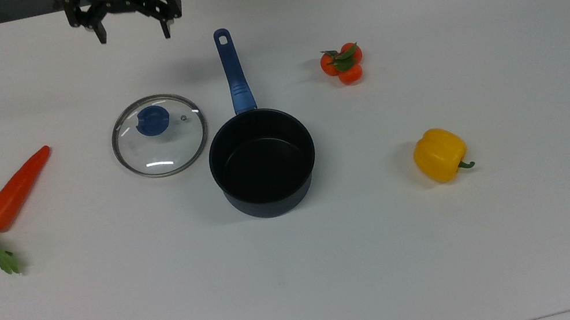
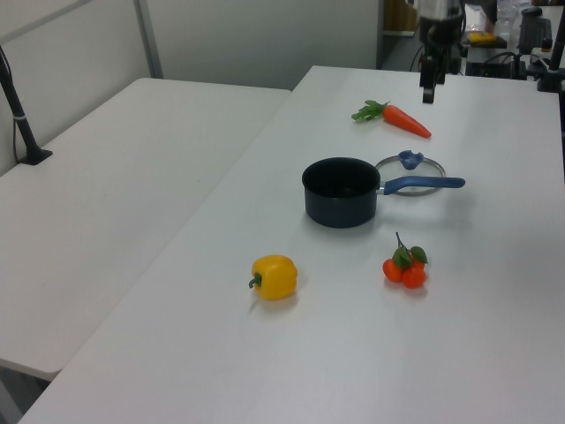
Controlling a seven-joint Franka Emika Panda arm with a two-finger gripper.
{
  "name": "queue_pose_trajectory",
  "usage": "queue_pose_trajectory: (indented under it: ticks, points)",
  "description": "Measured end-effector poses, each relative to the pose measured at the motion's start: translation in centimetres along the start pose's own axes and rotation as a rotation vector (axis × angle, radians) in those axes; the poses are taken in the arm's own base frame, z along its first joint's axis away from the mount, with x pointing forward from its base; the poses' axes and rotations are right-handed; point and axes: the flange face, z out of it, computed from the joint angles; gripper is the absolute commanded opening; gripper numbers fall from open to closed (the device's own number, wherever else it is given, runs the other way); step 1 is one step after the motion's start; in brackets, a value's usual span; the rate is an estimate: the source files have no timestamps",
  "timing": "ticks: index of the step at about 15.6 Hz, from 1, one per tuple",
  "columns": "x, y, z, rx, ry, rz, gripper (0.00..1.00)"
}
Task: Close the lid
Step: 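Move the gripper down toward the blue knob of the glass lid, then close the gripper on the blue knob of the glass lid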
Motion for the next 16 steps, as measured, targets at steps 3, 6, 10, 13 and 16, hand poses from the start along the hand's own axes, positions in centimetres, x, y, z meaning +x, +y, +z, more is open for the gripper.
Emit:
queue_pose_trajectory:
  ticks: [3, 6, 10, 13, 16]
  points:
    - [0.0, 0.9, 4.3, 0.000, 0.024, -0.027, 1.00]
    - [0.3, 2.4, 7.4, 0.000, 0.034, -0.066, 1.00]
    - [2.2, 2.7, 12.1, 0.000, 0.060, -0.085, 1.00]
    - [3.1, 2.6, 14.9, 0.001, 0.069, -0.089, 1.00]
    - [3.5, 2.3, 16.5, 0.003, 0.068, -0.094, 1.00]
